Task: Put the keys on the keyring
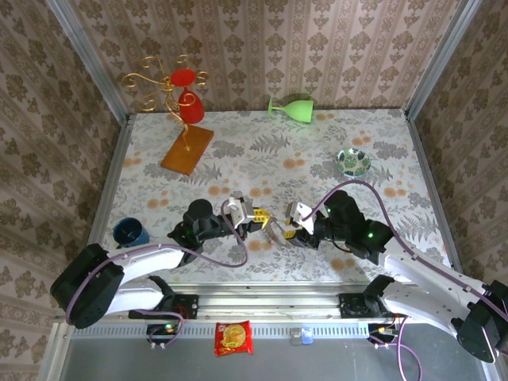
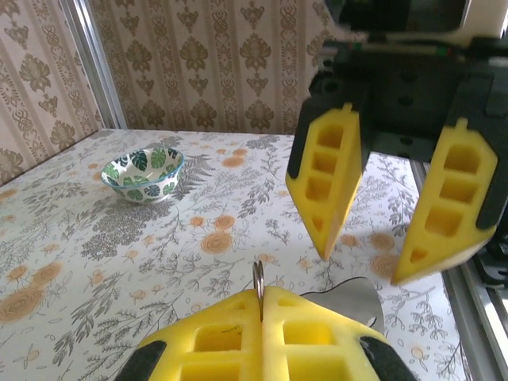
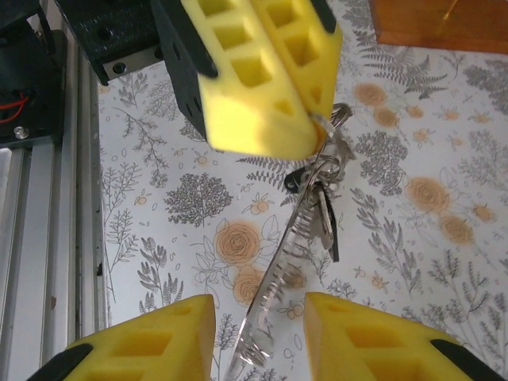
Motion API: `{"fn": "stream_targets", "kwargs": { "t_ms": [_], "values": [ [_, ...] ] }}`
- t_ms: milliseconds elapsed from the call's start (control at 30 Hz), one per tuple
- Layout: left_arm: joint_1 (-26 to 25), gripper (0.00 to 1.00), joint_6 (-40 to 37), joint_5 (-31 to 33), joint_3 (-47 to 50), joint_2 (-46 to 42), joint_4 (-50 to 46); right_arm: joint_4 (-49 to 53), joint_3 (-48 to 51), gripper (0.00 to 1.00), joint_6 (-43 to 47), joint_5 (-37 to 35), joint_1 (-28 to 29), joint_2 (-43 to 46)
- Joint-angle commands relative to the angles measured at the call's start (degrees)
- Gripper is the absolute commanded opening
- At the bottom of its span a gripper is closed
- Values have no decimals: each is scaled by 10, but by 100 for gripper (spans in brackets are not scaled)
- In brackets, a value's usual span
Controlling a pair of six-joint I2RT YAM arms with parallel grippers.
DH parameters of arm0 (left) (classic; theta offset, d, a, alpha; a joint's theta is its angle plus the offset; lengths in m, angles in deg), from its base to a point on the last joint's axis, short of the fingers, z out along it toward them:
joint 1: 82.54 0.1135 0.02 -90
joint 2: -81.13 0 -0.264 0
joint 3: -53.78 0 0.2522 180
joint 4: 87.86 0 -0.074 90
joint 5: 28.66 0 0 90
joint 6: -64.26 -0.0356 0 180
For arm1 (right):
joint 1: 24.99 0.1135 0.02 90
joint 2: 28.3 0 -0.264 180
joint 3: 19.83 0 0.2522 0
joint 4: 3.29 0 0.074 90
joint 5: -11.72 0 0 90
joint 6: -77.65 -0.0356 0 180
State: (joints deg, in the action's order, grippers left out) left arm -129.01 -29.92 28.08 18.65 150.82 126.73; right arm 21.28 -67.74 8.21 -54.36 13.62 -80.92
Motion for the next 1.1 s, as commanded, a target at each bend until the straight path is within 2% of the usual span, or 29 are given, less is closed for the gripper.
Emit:
{"fn": "stream_targets", "kwargs": {
  "t_ms": [0,100,233,500,567,633,700,833,1067],
  "values": [
    [-6,0,39,8,4,7,65,-46,15,37,-23,-9,4,-8],
    [-7,0,43,-1,4,8,71,-62,20,37,-22,-26,4,-5],
    [-7,0,39,-10,7,5,68,-65,26,39,-18,-11,3,29],
    [-6,0,25,-29,-1,7,65,22,-41,41,-10,6,3,55],
    [-6,0,25,-32,-1,7,65,5,-26,41,-3,-28,3,63],
    [-4,0,26,-55,-1,6,65,-21,-3,41,6,-102,3,61],
    [-4,0,30,-58,-2,3,66,-22,6,41,18,-123,3,51],
    [-3,0,32,-60,-3,1,66,-40,12,42,-4,-54,8,27],
    [-3,0,32,-64,-8,4,67,-95,23,44,-38,-1,25,-13]
  ]
}}
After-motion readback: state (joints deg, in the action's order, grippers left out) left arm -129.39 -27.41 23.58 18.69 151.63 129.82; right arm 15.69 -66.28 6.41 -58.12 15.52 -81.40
